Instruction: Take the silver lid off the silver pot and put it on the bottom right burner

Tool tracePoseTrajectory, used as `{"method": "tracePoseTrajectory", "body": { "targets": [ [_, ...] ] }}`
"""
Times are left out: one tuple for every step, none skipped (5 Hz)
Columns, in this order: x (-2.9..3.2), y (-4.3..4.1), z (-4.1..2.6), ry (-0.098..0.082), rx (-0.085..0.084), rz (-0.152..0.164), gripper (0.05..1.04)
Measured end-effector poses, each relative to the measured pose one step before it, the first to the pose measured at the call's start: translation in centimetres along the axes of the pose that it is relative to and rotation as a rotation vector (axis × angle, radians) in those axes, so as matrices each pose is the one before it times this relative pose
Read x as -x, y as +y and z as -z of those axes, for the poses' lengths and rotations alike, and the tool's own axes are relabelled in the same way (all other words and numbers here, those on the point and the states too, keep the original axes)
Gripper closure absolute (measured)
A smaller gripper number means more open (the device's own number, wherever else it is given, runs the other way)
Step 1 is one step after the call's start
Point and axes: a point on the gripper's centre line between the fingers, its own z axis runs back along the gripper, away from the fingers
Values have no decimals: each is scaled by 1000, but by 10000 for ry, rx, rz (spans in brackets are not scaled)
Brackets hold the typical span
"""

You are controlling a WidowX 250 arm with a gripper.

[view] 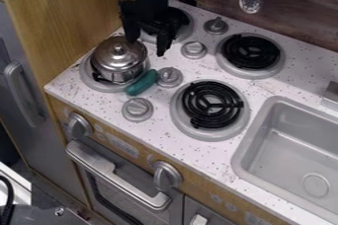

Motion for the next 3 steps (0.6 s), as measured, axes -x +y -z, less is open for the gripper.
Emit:
{"method": "tracePoseTrajectory", "body": {
  "targets": [
    [576,-262,1472,412,132,-26,86],
    [-919,1615,862,174,90,-459,86],
    [-393,3252,143,-6,-64,-821,86]
  ]
}}
